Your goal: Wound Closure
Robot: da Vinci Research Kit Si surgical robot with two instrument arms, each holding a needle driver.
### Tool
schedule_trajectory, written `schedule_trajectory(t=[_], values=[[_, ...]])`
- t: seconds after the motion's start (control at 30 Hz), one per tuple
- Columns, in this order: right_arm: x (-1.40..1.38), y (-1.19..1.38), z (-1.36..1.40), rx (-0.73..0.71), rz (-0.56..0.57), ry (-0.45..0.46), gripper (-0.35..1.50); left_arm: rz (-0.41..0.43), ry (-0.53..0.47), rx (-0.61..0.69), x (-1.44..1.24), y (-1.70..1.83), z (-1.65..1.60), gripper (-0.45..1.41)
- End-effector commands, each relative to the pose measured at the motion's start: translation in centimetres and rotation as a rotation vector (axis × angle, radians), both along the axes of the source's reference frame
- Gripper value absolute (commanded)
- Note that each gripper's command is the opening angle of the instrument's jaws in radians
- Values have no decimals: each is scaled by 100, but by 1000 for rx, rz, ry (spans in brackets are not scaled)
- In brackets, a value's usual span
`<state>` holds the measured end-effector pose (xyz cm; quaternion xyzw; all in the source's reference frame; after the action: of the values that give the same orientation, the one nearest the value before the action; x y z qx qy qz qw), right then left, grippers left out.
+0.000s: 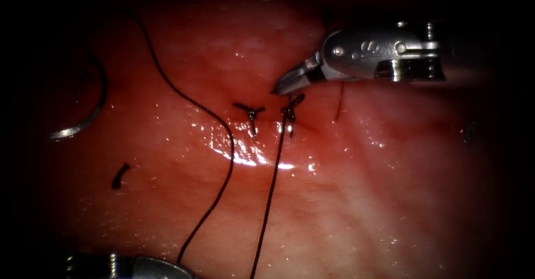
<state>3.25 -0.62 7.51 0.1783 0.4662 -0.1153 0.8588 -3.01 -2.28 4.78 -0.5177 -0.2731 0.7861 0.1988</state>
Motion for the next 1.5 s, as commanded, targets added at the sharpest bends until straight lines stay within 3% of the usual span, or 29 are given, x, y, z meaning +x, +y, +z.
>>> schedule_trajectory(t=[0.03, 0.33, 0.63, 0.93, 1.03, 1.4, 1.43, 1.47, 1.5], values=[[8, -2, 8, -4, -3, 1, -35, 7, -2, 2, -6, -6, 2, -45], [5, 2, 3, -2, 11, -3, -35, 64, -39, 16, -14, -34, -30, -45], [7, 7, 6, -9, 40, -23, -35, 141, -70, 45, -15, -52, -40, -45], [4, 16, 10, -10, 71, -47, -35, 345, -198, 101, -18, -98, -39, -45], [4, 17, 10, -10, 72, -48, -35, 374, -215, 102, -19, -102, -40, -45], [7, 9, 7, -10, 74, -49, -35, 345, -200, 77, -23, -86, -45, -45], [8, 8, 6, -12, 76, -50, -18, 343, -200, 77, -22, -84, -45, -45], [8, 7, 6, -15, 80, -53, 15, 341, -199, 77, -22, -82, -46, -45], [8, 6, 6, -21, 87, -57, 61, 341, -200, 78, -22, -81, -47, -45]])
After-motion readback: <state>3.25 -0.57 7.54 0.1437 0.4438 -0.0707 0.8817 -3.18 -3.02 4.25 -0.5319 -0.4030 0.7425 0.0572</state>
